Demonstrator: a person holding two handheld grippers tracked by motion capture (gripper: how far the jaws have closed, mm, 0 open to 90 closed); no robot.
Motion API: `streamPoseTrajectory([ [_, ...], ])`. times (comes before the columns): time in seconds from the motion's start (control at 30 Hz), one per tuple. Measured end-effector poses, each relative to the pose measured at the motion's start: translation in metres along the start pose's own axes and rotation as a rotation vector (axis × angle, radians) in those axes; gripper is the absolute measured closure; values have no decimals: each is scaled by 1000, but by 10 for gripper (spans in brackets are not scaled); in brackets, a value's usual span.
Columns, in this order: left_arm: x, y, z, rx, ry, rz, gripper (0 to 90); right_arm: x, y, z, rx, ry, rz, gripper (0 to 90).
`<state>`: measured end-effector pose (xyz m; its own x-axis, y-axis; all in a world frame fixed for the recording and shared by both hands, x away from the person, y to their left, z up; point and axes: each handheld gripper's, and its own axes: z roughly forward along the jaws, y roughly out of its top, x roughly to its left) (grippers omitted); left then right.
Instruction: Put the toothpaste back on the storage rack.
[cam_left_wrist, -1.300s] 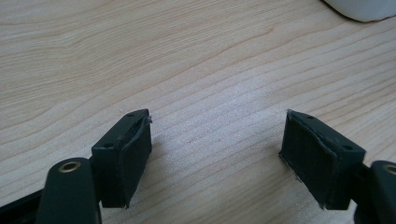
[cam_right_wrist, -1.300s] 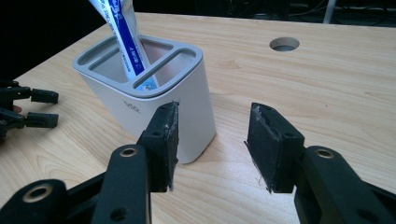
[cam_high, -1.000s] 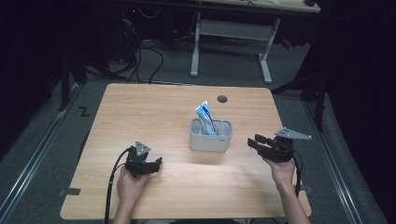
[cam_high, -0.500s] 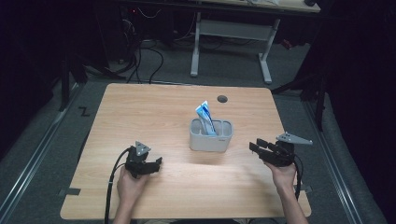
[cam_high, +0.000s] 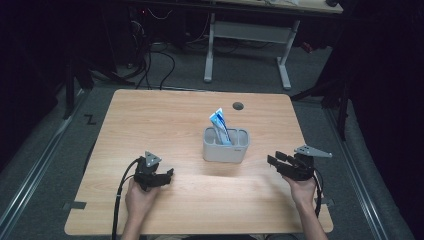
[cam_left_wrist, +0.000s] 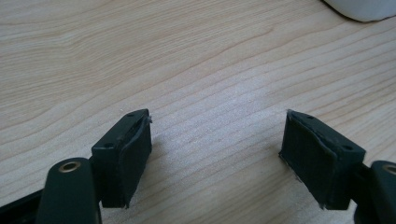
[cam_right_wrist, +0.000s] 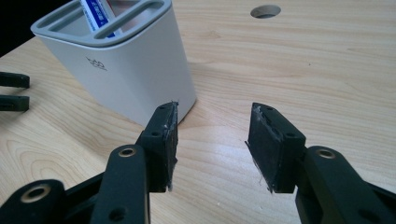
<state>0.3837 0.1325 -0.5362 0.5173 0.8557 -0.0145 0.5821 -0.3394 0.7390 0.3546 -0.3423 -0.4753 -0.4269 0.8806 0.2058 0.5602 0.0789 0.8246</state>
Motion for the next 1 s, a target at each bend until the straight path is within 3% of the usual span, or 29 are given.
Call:
streamPoseTrajectory([
  [0.47, 0, 0, 0, 0, 0, 0, 247, -2, -5, 9, 30, -28, -15, 521],
  [1.0, 0, 0, 0, 0, 0, 0, 247, -7, -13, 23, 64, -39, 11, 521],
])
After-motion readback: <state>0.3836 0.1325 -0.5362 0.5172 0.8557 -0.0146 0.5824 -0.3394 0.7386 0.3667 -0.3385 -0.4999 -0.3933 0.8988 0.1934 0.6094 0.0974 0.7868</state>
